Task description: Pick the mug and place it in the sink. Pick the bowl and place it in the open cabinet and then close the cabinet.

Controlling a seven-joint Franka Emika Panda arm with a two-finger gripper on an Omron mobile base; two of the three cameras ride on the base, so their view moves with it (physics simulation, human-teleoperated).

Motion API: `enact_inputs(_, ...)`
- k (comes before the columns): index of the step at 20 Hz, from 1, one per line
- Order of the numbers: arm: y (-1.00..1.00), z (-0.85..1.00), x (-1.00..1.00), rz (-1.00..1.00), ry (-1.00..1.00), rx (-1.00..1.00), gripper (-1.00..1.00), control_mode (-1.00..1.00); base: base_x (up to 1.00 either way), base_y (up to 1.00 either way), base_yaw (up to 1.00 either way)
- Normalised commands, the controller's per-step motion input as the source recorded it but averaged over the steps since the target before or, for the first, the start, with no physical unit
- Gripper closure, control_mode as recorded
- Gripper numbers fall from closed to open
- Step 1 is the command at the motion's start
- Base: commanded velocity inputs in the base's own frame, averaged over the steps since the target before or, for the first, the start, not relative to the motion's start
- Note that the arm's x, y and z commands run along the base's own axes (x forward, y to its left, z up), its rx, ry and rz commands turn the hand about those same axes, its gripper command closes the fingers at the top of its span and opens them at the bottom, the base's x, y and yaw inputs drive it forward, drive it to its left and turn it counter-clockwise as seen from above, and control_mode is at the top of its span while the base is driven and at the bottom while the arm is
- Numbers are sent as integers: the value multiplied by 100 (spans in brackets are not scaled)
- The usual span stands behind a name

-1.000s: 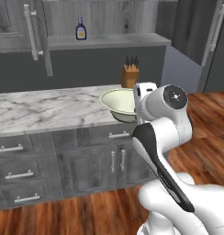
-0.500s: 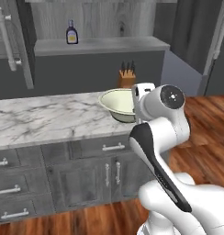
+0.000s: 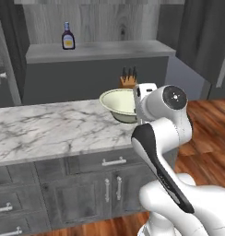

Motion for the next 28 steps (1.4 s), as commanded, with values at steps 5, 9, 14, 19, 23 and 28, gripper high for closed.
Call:
enact_inputs(5,0,0,0,0,0,0,100,100,57,6,-4)
enact_inputs(9,0,0,0,0,0,0,100,100,46,3,-6)
enact_inputs(14,0,0,0,0,0,0,100,100,36,33,-4)
enact_inputs(19,0,0,0,0,0,0,100,100,17,37,-1)
enact_inputs(23,0,0,0,0,0,0,100,100,27,9,0)
enact_inputs(28,0,0,0,0,0,0,100,100,52,0,0)
